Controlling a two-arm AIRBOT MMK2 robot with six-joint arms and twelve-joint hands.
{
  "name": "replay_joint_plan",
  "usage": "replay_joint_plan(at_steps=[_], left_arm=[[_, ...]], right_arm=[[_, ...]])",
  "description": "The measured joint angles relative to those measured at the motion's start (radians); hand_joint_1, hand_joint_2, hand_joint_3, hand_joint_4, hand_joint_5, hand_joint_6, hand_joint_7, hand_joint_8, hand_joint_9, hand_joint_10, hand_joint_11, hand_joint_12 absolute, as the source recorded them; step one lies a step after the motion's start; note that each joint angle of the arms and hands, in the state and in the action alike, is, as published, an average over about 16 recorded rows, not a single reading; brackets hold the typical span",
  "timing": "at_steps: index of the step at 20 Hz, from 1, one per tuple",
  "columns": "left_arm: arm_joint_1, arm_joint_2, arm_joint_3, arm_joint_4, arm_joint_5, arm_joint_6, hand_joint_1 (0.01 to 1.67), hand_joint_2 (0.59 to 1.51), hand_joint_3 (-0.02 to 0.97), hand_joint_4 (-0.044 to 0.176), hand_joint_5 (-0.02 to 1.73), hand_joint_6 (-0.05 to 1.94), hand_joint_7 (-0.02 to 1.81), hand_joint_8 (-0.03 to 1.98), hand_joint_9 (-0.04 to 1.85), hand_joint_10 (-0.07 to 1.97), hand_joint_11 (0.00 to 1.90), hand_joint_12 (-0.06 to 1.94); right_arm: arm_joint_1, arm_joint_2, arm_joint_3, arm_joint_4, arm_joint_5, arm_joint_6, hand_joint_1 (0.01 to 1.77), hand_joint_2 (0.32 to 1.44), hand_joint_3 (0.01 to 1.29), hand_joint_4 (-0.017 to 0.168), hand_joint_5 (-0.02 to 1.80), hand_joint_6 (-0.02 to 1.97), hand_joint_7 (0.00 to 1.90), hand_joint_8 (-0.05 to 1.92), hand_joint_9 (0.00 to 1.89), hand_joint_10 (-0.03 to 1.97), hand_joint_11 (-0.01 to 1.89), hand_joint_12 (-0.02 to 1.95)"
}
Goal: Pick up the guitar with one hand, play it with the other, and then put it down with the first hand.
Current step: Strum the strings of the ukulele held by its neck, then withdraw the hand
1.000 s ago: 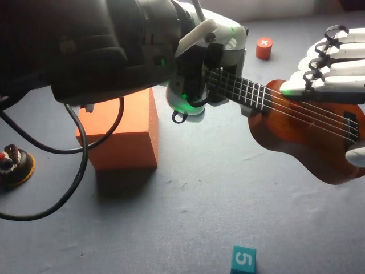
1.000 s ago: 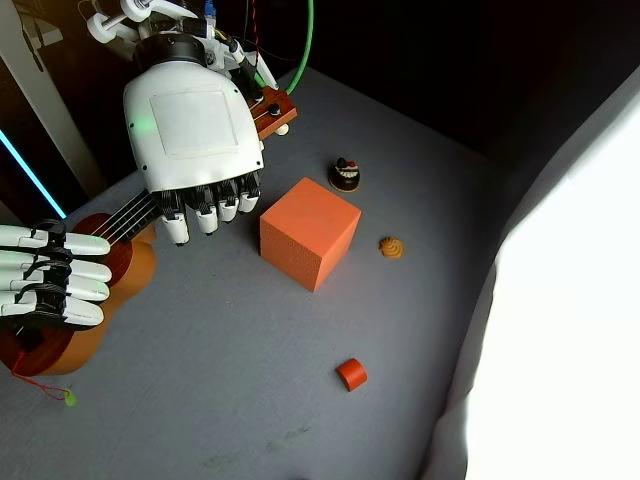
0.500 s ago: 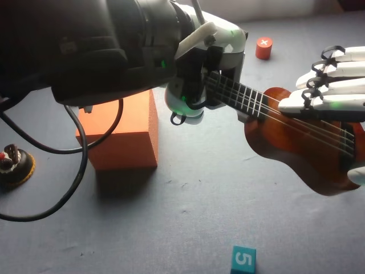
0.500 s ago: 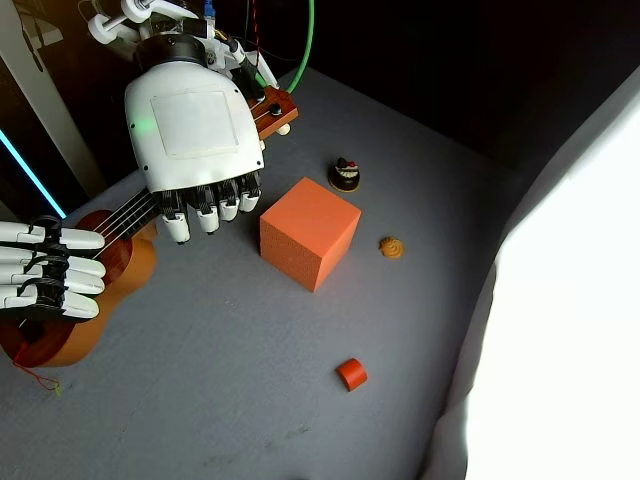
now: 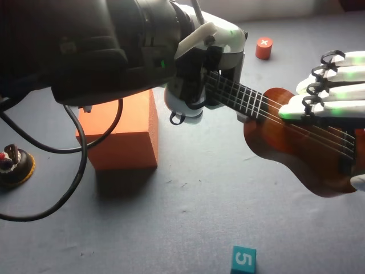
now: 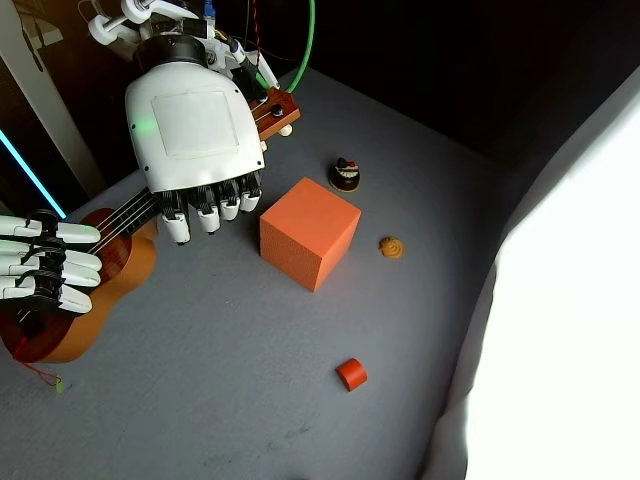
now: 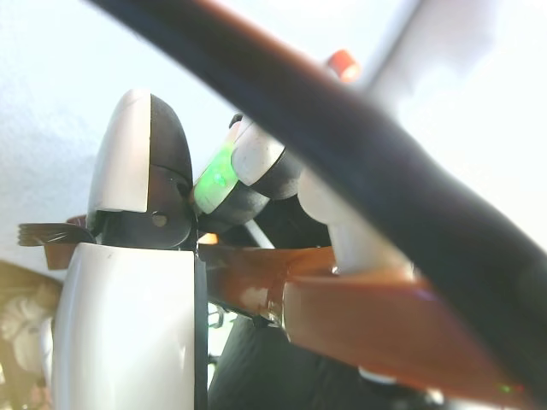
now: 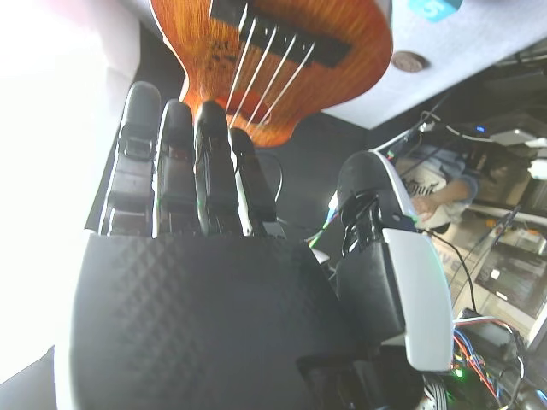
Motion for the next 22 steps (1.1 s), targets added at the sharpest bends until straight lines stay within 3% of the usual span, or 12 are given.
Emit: replay_joint_plan(at_steps=[8,15,22], left_arm=[[0.0,0.0,0.001,0.004,-0.004,-0.002,1.44,1.099,-0.016,0.14,1.13,1.86,1.24,1.96,1.37,1.93,1.43,1.9],[0.002,0.0,0.006,0.026,-0.003,-0.037,1.44,1.099,-0.016,0.077,1.11,1.86,1.23,1.96,1.36,1.93,1.43,1.9],[0.021,0.0,0.011,0.104,0.021,-0.172,1.44,1.099,-0.016,0.012,1.11,1.86,1.24,1.96,1.37,1.93,1.42,1.9]], right_arm=[[0.019,0.008,0.007,0.057,0.001,-0.043,0.17,1.32,0.02,-0.002,0.14,0.01,0.22,0.01,0.02,0.42,0.02,0.73],[0.043,0.008,0.033,0.268,-0.03,-0.171,0.16,1.32,0.02,0.003,0.15,0.02,0.21,0.01,0.03,0.43,0.02,0.75],[0.054,0.006,0.057,0.483,-0.068,-0.292,0.16,1.32,0.02,0.001,0.15,0.02,0.21,0.01,0.03,0.43,0.02,0.75]])
